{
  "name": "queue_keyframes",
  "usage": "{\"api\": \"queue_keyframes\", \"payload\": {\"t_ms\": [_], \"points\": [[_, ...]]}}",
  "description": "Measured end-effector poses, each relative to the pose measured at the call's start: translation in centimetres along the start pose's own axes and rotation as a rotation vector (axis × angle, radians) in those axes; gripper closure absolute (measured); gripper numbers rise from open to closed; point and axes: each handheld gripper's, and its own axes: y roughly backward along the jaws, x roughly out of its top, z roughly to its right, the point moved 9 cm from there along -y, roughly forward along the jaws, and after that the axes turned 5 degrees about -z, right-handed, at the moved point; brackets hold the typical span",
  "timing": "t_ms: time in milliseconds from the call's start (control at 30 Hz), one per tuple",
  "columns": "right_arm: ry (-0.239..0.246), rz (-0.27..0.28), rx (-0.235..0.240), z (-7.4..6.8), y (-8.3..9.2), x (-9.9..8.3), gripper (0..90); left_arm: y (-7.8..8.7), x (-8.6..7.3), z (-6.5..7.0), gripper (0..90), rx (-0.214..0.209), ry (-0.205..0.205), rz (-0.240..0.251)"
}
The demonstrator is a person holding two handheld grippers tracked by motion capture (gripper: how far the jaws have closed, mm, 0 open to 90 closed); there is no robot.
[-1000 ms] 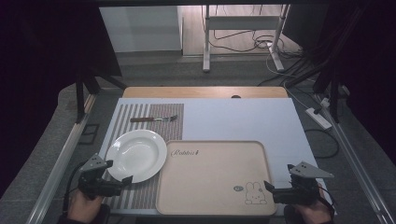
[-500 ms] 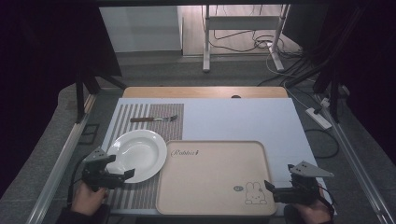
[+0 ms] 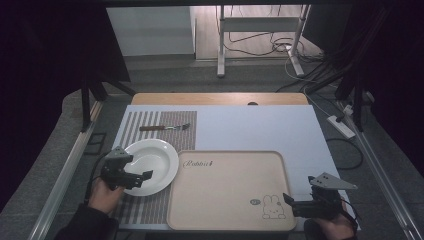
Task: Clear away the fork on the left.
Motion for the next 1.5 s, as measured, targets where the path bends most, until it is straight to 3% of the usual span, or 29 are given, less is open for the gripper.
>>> {"api": "queue_keyframes", "payload": {"t_ms": [400, 600, 1500], "points": [[0.004, -0.002, -0.001, 0.0, 0.0, 0.0, 0.0, -2.7, 2.3, -1.2, 0.2, -0.014, -0.031, -0.039], [0.001, -0.004, -0.001, 0.0, -0.1, 0.0, 0.0, -3.7, 3.5, -1.9, 0.2, -0.026, -0.024, -0.038], [0.004, -0.012, 0.008, 0.0, -0.1, -0.1, 0.0, -8.1, 8.4, -6.9, 0.1, 0.030, -0.003, -0.064]]}}
